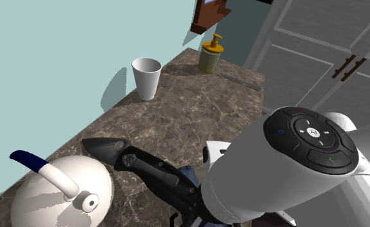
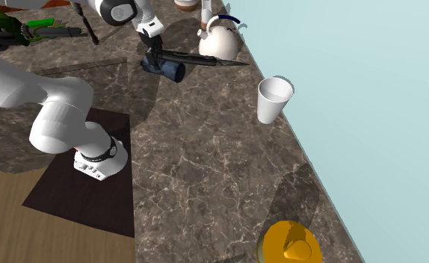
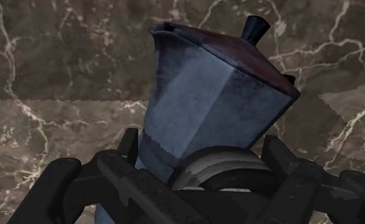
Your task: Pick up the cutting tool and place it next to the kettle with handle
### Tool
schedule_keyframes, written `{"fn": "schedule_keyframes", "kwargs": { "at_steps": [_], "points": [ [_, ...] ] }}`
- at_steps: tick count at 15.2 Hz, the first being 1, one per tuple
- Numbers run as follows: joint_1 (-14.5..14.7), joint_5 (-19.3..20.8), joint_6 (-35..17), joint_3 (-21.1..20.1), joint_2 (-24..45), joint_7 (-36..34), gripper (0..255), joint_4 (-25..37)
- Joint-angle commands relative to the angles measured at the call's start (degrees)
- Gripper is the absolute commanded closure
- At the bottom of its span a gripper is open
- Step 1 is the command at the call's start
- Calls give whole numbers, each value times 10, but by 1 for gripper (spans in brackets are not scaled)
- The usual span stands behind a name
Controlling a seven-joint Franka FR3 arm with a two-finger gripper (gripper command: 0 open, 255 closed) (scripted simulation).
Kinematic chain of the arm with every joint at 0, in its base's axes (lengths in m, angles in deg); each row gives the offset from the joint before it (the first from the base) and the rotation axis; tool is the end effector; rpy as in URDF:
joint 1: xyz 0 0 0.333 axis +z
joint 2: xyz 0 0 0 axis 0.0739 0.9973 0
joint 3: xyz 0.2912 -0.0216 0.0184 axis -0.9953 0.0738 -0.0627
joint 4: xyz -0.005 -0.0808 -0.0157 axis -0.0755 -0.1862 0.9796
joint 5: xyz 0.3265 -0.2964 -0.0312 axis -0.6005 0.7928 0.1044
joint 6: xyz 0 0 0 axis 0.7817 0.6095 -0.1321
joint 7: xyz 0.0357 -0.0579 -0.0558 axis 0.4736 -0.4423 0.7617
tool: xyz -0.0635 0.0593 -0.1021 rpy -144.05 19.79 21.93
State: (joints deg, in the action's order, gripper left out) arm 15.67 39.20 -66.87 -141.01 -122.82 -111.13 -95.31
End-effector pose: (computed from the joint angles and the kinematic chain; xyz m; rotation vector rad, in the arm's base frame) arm 0.1545 0.4456 0.3040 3.1282 0.2340 0.1296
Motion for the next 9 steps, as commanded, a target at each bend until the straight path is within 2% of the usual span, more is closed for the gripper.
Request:
{"fn": "schedule_keyframes", "kwargs": {
  "at_steps": [1,2,9],
  "points": [
    [1,-6,4,-23,19,-4,255,-24],
    [-3,-6,-11,-33,29,-6,255,-29],
    [20,23,-25,-11,53,-28,255,-32]
  ]
}}
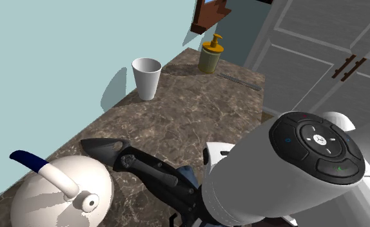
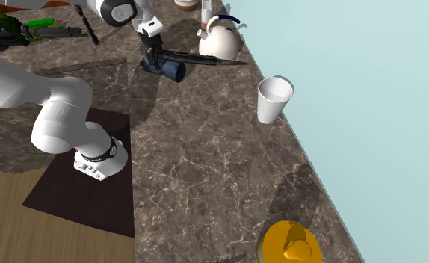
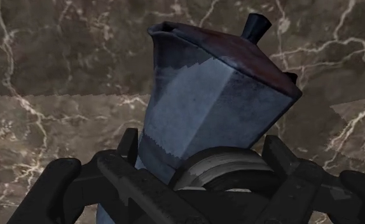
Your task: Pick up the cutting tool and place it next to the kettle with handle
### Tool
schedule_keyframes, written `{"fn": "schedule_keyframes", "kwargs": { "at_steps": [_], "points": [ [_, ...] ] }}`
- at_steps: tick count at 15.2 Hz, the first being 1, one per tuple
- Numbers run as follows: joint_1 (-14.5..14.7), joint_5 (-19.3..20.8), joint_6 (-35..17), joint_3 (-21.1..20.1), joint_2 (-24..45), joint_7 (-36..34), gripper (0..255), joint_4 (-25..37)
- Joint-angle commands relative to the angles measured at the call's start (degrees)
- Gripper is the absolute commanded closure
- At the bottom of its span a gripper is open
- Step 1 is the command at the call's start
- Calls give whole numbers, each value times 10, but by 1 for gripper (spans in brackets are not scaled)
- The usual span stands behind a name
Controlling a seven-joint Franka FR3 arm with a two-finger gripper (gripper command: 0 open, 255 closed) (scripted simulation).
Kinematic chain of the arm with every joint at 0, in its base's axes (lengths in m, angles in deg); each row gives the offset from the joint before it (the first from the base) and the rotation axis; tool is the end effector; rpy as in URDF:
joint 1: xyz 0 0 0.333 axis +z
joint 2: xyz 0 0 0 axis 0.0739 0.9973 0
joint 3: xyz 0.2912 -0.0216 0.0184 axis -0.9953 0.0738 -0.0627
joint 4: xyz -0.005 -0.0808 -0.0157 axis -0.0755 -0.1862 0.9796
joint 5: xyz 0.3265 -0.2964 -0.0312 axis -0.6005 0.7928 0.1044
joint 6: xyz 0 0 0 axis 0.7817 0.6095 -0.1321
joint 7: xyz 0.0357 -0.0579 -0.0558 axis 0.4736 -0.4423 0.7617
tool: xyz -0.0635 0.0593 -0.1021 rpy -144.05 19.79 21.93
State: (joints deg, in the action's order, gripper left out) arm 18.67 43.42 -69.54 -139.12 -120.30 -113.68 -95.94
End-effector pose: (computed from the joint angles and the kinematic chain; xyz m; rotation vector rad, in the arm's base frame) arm 0.1500 0.4475 0.3008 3.1213 0.2597 0.1698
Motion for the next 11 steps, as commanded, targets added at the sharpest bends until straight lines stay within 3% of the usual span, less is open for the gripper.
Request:
{"fn": "schedule_keyframes", "kwargs": {
  "at_steps": [1,2,6,7,9,11],
  "points": [
    [-4,-13,-1,-25,34,-7,255,-26],
    [-9,-14,-12,-40,42,-15,0,-26],
    [-45,-2,-38,-77,75,-26,0,-11],
    [4,-5,-5,-17,40,-13,0,-27],
    [35,12,37,28,25,-21,0,-9],
    [48,20,77,55,7,-22,0,12]
  ]
}}
